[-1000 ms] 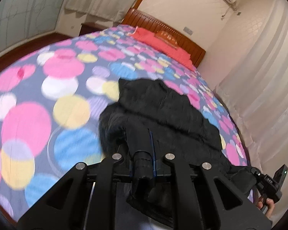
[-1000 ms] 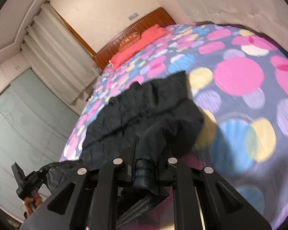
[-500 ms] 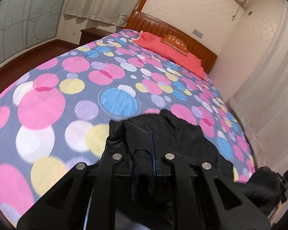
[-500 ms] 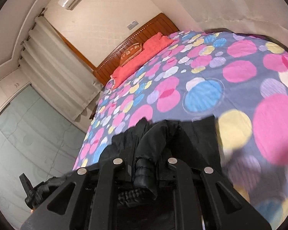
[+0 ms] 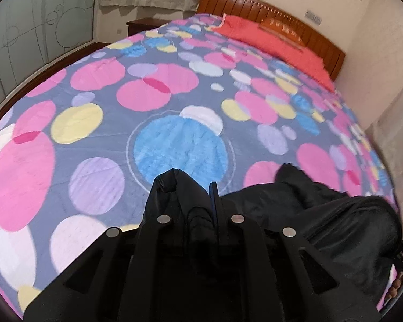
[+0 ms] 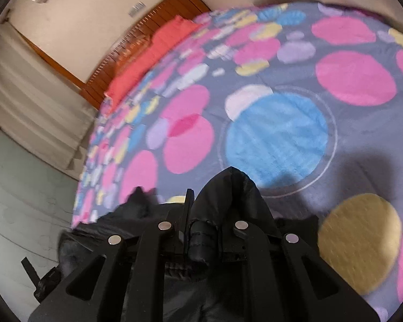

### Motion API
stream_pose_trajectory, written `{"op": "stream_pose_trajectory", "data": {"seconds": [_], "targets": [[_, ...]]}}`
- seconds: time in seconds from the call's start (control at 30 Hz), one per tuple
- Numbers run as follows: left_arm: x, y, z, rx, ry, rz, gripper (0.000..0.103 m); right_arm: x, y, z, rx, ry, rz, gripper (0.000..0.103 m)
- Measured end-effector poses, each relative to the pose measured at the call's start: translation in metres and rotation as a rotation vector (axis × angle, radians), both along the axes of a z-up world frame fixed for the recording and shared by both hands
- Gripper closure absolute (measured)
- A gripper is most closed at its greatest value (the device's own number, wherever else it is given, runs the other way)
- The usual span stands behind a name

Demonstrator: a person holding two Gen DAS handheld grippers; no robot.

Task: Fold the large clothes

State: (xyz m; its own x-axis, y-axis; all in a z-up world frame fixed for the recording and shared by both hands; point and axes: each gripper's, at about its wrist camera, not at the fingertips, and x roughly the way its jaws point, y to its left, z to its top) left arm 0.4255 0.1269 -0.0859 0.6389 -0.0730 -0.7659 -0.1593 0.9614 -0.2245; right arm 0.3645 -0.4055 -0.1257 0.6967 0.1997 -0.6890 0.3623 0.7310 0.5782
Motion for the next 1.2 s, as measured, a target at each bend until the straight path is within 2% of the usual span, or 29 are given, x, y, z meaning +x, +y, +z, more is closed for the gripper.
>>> {"op": "stream_pose_trajectory", "data": {"seconds": [0.2,0.33,0.37,0.4,0.47,0.57,0.63,0.7,0.77,0.83,1.0,1.2], "targets": [[0.014,-0.014,-0.023,0.072,0.014,-0.021,0.091,0.014,0.004,-0.027,-0.024,0.039,-0.004,0.087],[0.016,-0.009,-0.02,0.028,0.021,-0.027,0.082,0.013,0.001,-0.021,-0.009,0.033,0.0,0.078],[0.016,-0.005,-0.015,-0.005,0.024,-0.034,0.072,0.011,0.0,-0.016,-0.002,0.027,0.003,0.071],[0.016,0.0,-0.009,-0.045,0.022,-0.043,0.058,0.008,-0.002,-0.01,0.006,0.012,0.004,0.067],[0.014,0.008,0.004,-0.111,-0.005,-0.044,0.039,0.005,-0.004,0.002,0.011,-0.018,0.003,0.057],[0.008,0.021,0.03,-0.14,-0.068,0.013,0.021,-0.001,-0.004,0.021,0.002,-0.058,0.001,0.048],[-0.001,0.029,0.045,-0.142,-0.119,0.036,0.02,-0.009,-0.003,0.033,-0.015,-0.086,-0.015,0.043],[-0.011,0.033,0.053,-0.134,-0.124,0.033,0.02,-0.013,-0.001,0.042,-0.042,-0.111,-0.023,0.037],[-0.022,0.028,0.053,-0.117,-0.129,-0.007,0.02,-0.018,0.004,0.051,-0.094,-0.132,-0.024,0.037],[-0.034,0.014,0.049,-0.062,-0.131,-0.061,0.02,-0.019,0.011,0.053,-0.128,-0.134,-0.007,0.037],[-0.046,-0.023,0.028,0.055,-0.136,-0.156,0.02,-0.001,0.05,0.034,-0.301,-0.038,0.079,0.038],[-0.017,-0.049,-0.006,0.151,-0.104,-0.123,0.02,0.035,0.076,0.004,-0.471,0.024,0.135,0.038]]}}
